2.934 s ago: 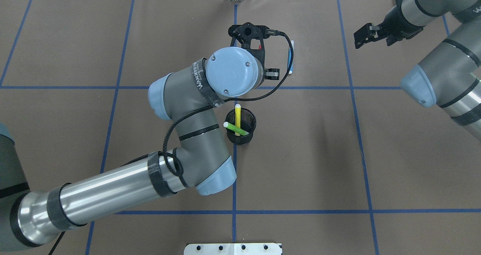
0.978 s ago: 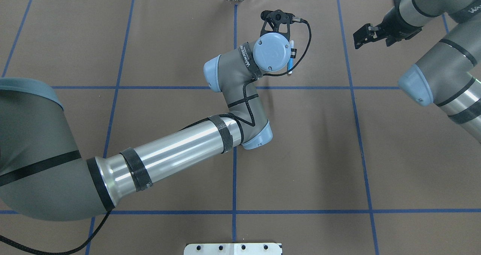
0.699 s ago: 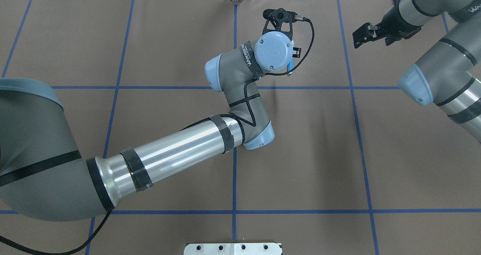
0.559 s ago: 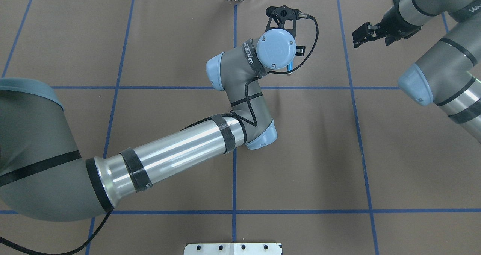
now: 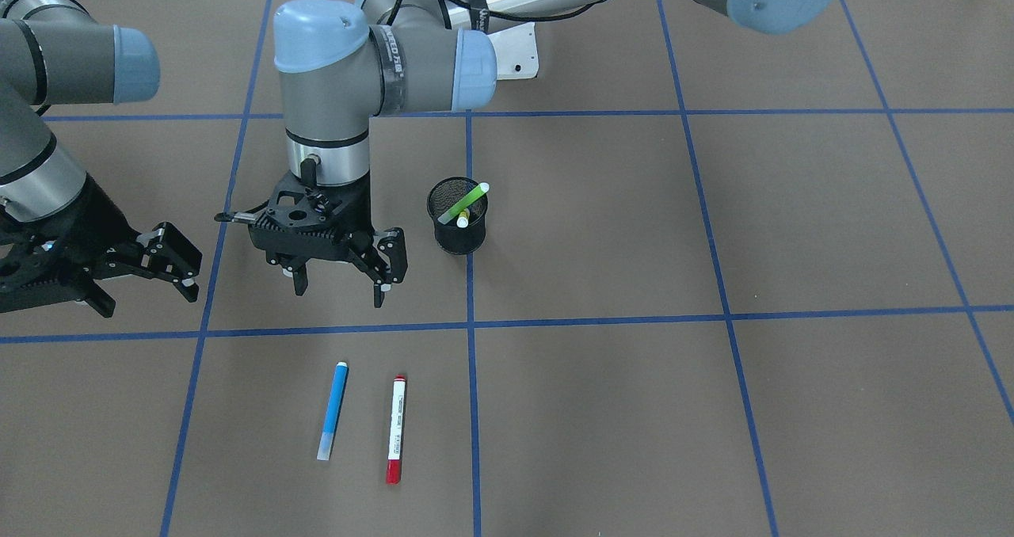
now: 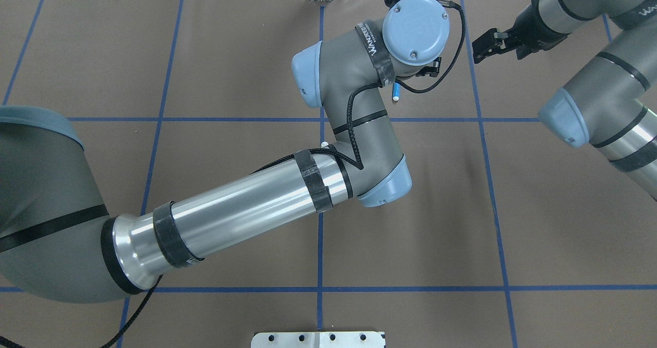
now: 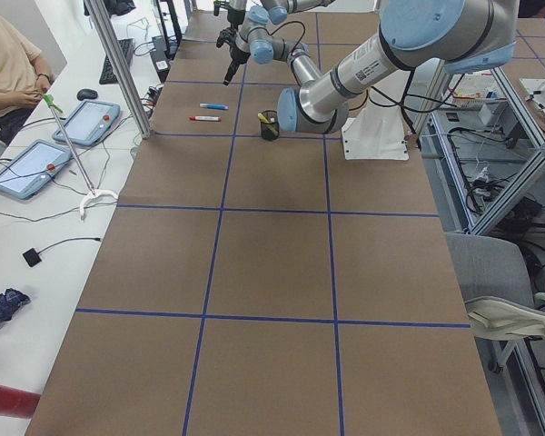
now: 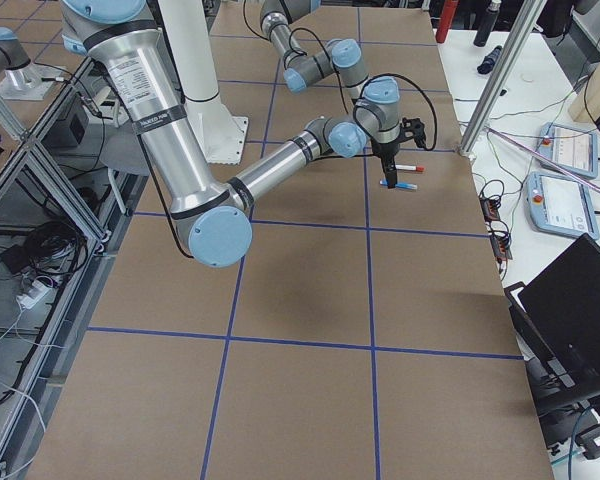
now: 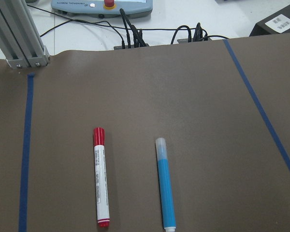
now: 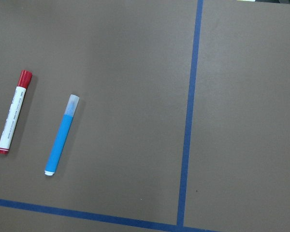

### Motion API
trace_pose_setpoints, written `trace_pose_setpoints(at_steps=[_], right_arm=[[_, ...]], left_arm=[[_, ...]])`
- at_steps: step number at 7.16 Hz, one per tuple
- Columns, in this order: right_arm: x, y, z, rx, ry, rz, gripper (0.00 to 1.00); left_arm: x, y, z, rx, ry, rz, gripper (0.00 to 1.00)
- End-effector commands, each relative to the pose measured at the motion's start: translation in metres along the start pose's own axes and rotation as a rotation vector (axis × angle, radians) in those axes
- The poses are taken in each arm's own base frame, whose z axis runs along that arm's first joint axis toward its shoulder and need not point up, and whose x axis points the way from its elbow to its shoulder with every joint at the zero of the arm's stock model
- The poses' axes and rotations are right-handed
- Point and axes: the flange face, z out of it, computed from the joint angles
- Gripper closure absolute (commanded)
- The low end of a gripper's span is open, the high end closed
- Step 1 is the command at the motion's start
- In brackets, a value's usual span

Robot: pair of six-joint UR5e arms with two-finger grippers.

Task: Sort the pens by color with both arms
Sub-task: 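Place the white marker beside the blue highlighter and open the left gripper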

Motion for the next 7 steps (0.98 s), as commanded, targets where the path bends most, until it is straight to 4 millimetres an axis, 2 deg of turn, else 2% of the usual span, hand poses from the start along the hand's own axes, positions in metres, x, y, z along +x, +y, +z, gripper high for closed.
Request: trace_pose_setpoints(at_steps=[1,2,3,4,5,6,7], right_arm=[[-0.041,0.005,-0.003,0.015,-0.027,0.041,0.01],[-0.068,0.013,0.001,0.031,-0.031,0.119,0.01],[-0.096,0.015,0.001,0.047,-0.04,0.234,0.01],[-0.123,0.023,0.009,0.071,-0.034,0.327,0.01],[-0.151,0.031,0.013,0.069,-0.034,0.39,0.01],[-0.19,0.032,0.004,0.043,0.011,0.465,0.01],[-0.235,0.039,-0.004,0.005,0.075,0.504,0.01]], left_arm=[[-0.017,0.0,-0.052,-0.098,-0.086,0.045,0.0],[-0.059,-0.004,-0.067,-0.152,-0.081,0.094,0.0],[-0.124,-0.006,-0.077,-0.192,-0.053,0.149,0.0],[-0.19,0.004,-0.089,-0.207,-0.054,0.203,0.0],[-0.242,0.006,-0.102,-0.221,-0.069,0.265,0.0],[-0.292,0.008,-0.102,-0.248,-0.063,0.309,0.0],[-0.329,-0.002,-0.102,-0.267,-0.059,0.354,0.0]])
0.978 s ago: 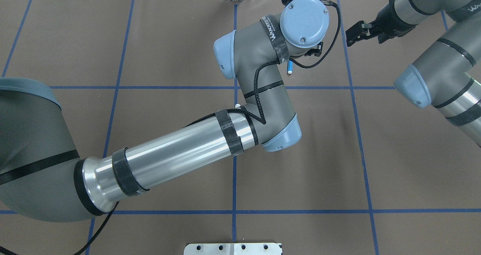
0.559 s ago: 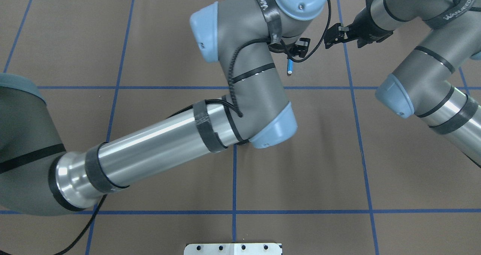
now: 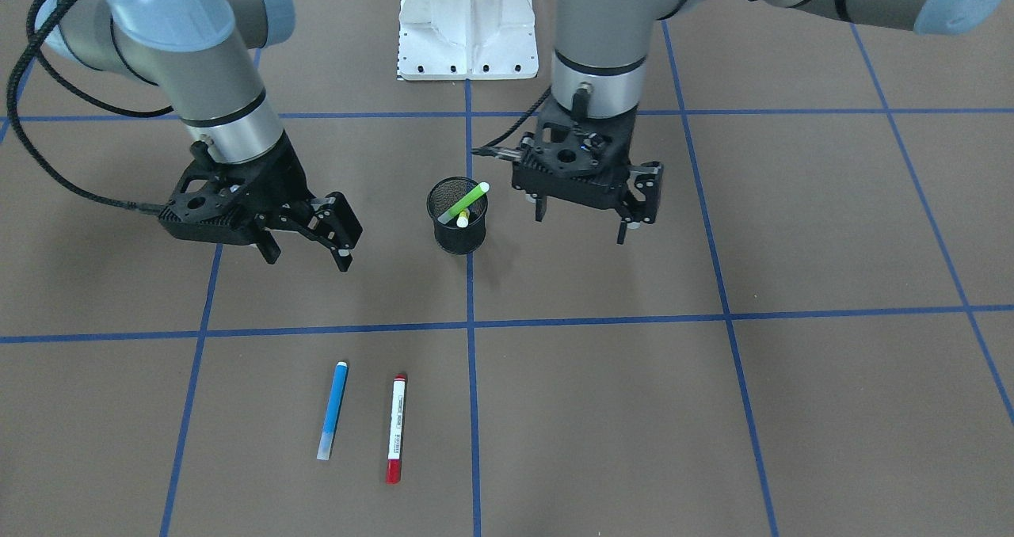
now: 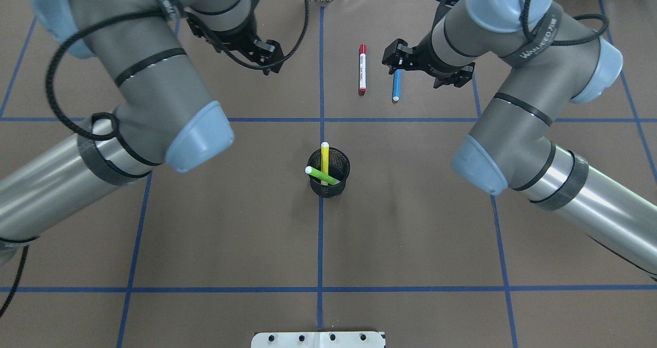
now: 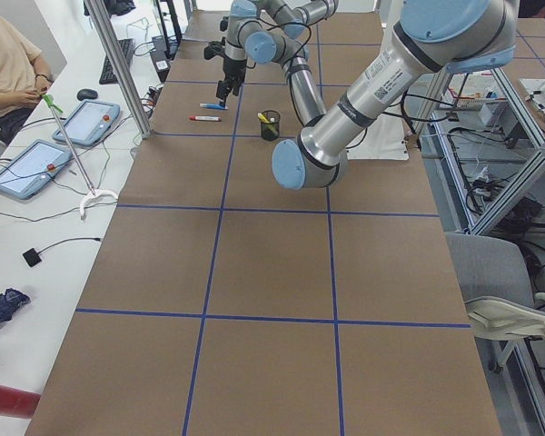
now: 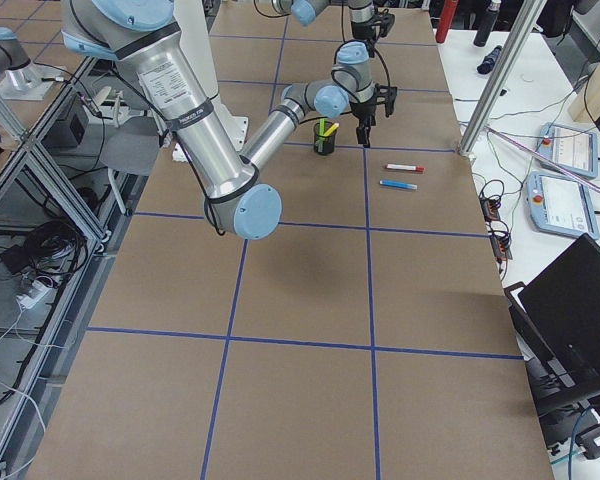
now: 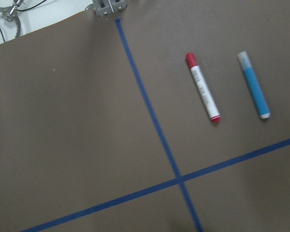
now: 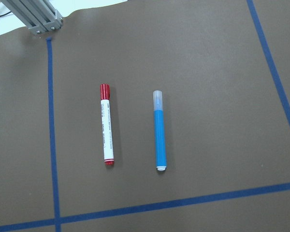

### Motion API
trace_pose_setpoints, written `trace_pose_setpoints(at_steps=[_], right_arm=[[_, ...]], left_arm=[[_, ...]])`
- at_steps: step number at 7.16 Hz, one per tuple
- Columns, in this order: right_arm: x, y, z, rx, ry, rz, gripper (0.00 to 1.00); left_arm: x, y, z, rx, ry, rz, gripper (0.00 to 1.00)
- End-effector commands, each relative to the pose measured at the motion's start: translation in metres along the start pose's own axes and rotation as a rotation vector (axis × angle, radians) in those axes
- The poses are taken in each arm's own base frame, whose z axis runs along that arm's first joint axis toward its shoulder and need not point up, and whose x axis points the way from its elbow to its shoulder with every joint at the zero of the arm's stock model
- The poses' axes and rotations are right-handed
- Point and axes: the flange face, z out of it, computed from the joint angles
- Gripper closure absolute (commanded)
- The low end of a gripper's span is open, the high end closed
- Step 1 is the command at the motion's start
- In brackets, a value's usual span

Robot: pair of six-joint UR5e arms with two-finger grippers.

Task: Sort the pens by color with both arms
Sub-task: 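Move the right gripper over the pen cup while the left arm withdraws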

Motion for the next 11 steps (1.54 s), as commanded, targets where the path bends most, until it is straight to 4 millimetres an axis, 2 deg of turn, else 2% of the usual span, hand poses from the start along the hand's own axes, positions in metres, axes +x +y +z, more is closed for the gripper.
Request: trace_pose_setpoints(at_steps=[1,2,3,4,5,6,7,9,10,11], right_arm=[[-0.072,0.05,-0.021,-0.049,0.108,0.077,0.01],[-0.096,0.069,-0.027,-0.079,0.123,0.079,0.01],[-0.108,0.081,-0.031,-0.147,0.108,0.079,0.02],[-0.111,0.09,-0.027,-0.263,0.106,0.078,0.02],[-0.122,0.091,-0.013,-0.301,0.13,0.085,0.02],[-0.144,0.089,0.01,-0.366,0.172,0.102,0.02],[-0.148,0.096,0.028,-0.393,0.195,0.081,0.02],[-0.157,0.118,0.037,-0.403,0.142,0.043,0.06],[-0.157,0.126,0.057,-0.407,0.146,0.038,0.15],[-0.155,0.124,0.076,-0.399,0.15,0.062,0.37]], left_arm=[[-0.08,0.016,0.008,-0.026,-0.011,0.113,0.0],[-0.106,0.024,0.02,-0.007,-0.016,0.122,0.0],[-0.115,0.029,0.029,0.002,-0.015,0.124,0.0],[-0.115,0.03,0.029,0.005,-0.014,0.124,0.0],[-0.113,0.029,0.026,0.011,-0.013,0.123,0.0],[-0.115,0.029,0.022,0.017,-0.014,0.118,0.0],[-0.117,0.028,0.021,0.019,-0.017,0.115,0.0],[-0.113,0.028,0.013,0.036,-0.01,0.119,0.0],[-0.112,0.028,0.011,0.041,-0.009,0.121,0.0],[-0.111,0.028,0.01,0.043,-0.008,0.122,0.0]])
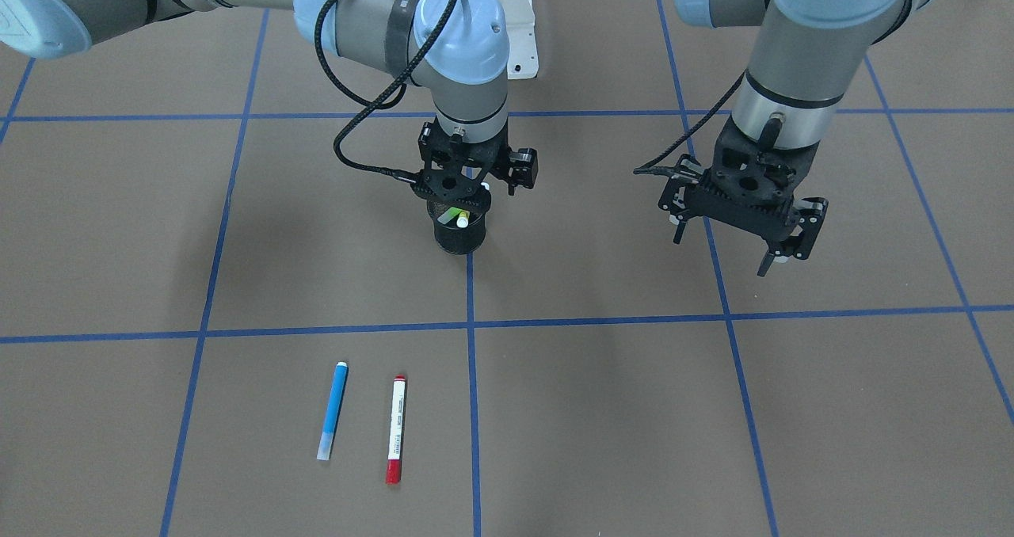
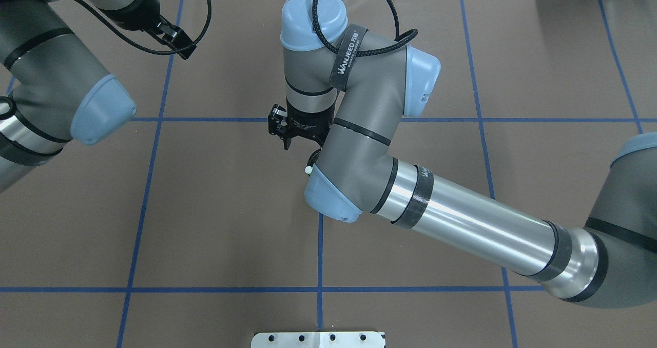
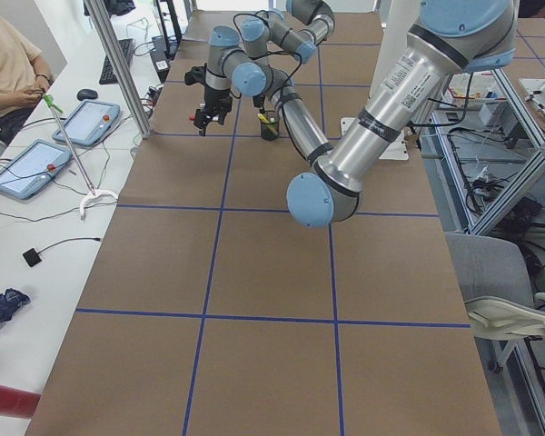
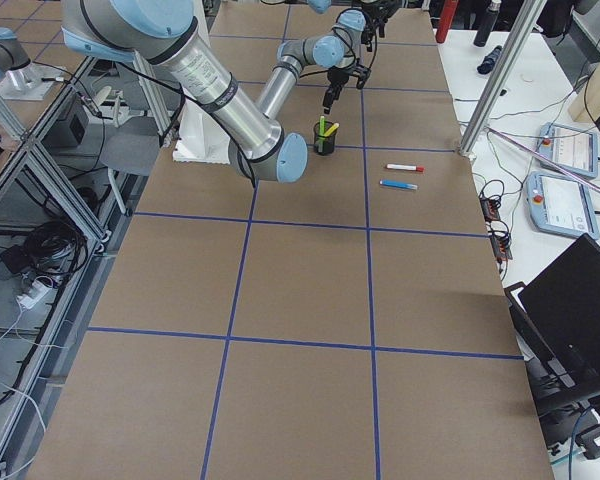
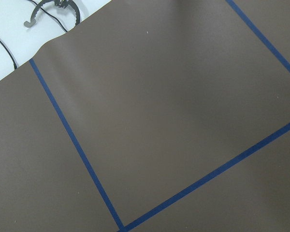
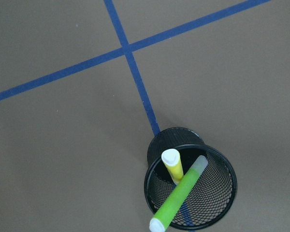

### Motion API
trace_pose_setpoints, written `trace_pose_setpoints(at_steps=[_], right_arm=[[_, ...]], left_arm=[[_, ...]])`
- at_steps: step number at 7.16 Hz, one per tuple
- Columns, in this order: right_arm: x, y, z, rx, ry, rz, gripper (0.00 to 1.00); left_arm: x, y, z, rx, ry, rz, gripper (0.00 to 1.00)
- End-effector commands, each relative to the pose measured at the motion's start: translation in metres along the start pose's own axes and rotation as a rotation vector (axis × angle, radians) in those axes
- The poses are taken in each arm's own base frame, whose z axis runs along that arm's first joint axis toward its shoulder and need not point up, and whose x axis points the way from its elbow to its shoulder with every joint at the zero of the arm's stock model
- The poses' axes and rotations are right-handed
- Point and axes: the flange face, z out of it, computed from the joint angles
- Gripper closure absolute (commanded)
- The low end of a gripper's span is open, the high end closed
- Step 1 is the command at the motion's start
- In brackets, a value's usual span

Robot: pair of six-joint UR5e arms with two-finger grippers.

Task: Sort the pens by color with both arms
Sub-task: 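Move the right gripper over the pen cup while the left arm withdraws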

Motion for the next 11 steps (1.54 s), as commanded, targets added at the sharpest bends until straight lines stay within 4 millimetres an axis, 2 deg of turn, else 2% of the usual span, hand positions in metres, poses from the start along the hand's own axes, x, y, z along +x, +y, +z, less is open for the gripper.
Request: trace_pose_setpoints(at_steps=[1,5,7,11], right_arm=[[-0.002,-0.008,0.027,-0.003,0.01,0.024,0.42],[0.006,-0.005,0.038,-0.025,0.067,0.055,0.42],[0.004,0.001,0.04,-0.031,0.074,0.051,0.43],[0.002,0.009,0.044,-0.039,0.085,0.056,0.63]], left_arm=[[0.003,-0.001,-0.003,0.007,0.003,0.003,0.0],[0.005,-0.001,-0.006,0.012,0.004,0.004,0.0],[0.005,-0.001,-0.006,0.014,0.005,0.005,0.0],[0.005,-0.001,-0.006,0.014,0.005,0.005,0.0]])
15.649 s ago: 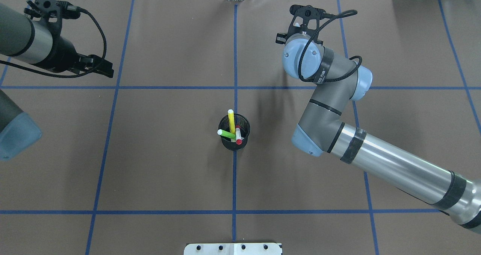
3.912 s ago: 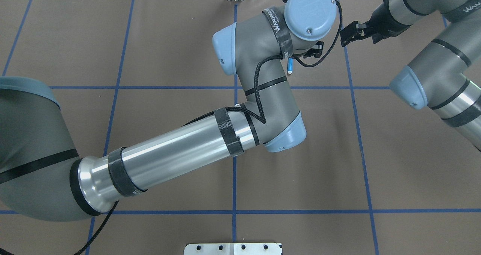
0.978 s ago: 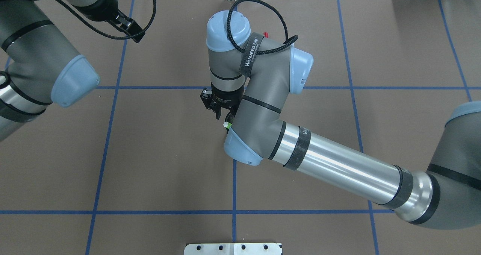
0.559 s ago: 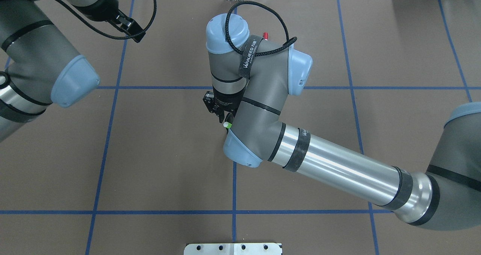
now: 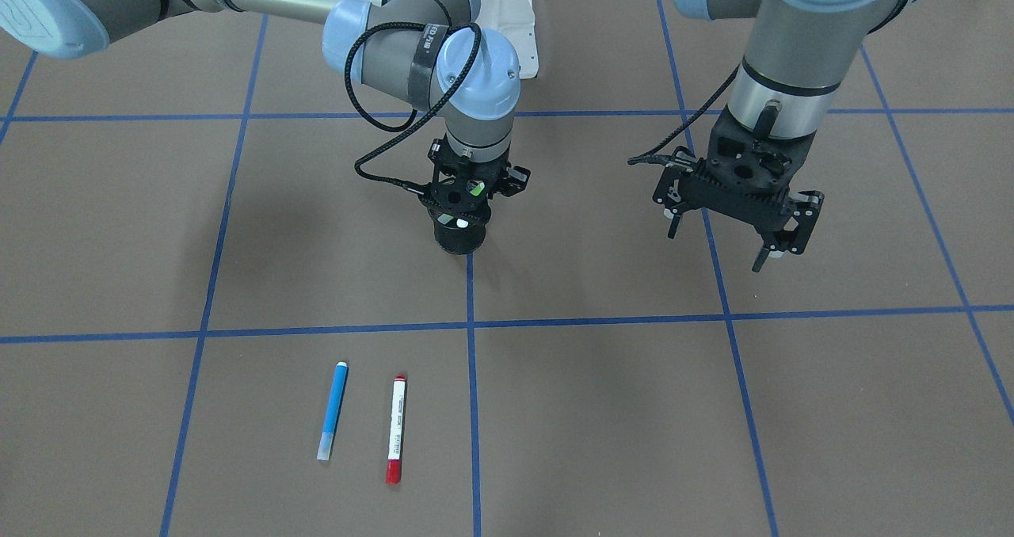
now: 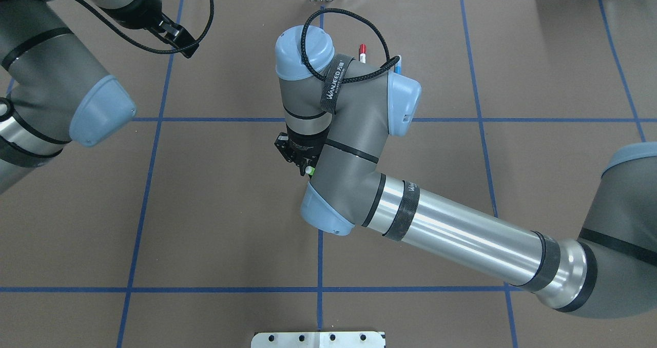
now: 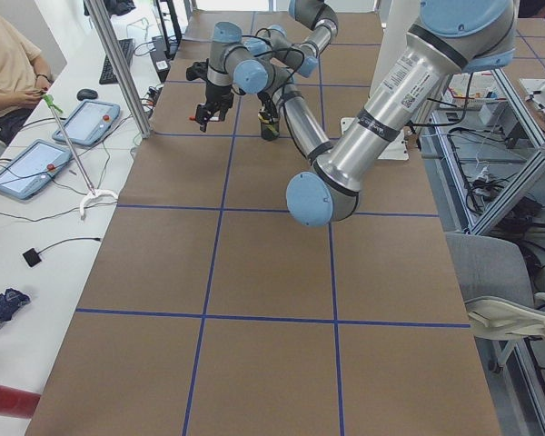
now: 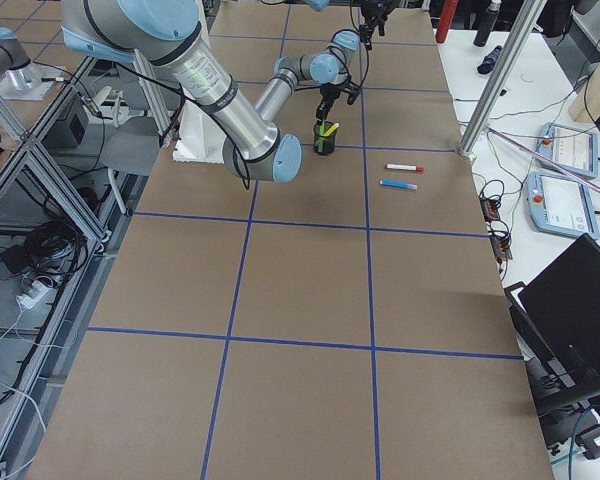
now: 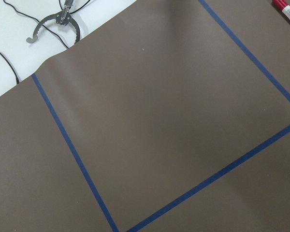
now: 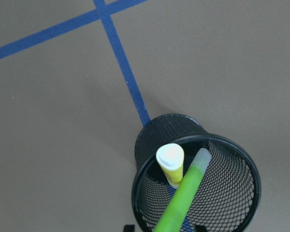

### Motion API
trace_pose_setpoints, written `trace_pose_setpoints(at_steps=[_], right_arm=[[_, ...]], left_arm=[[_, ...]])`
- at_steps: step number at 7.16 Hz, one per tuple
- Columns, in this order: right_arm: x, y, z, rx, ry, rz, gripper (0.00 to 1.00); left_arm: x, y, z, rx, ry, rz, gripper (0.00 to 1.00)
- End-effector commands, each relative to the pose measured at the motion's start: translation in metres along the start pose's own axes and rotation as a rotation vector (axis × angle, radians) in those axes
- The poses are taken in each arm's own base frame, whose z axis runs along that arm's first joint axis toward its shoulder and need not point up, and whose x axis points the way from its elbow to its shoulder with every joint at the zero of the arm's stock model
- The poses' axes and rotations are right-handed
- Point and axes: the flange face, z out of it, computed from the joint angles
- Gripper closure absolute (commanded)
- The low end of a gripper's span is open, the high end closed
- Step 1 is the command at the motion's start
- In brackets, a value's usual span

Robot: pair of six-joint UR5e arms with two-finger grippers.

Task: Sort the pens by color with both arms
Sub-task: 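Lower the right gripper and grasp the green highlighter in the cup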

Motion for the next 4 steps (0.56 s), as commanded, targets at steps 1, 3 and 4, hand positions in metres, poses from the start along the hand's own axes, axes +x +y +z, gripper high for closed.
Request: trace_pose_setpoints(at_steps=[1,3,4], right_arm=[[-0.0001,0.0023,0.0001,-0.002,0.003,0.0,0.68],[0.0,0.0043,-0.0028,-0.003,-0.001,-0.004,0.76],[0.0,0.0046,-0.0035,-0.003,-0.003,-0.004,0.78]], left_arm=[[0.0001,0.0,-0.0003,0.001,0.0,0.0,0.0],[-0.0001,0.0006,-0.0003,0.001,0.0,-0.001,0.0],[-0.0001,0.0006,-0.0003,0.001,0.0,-0.001,0.0]])
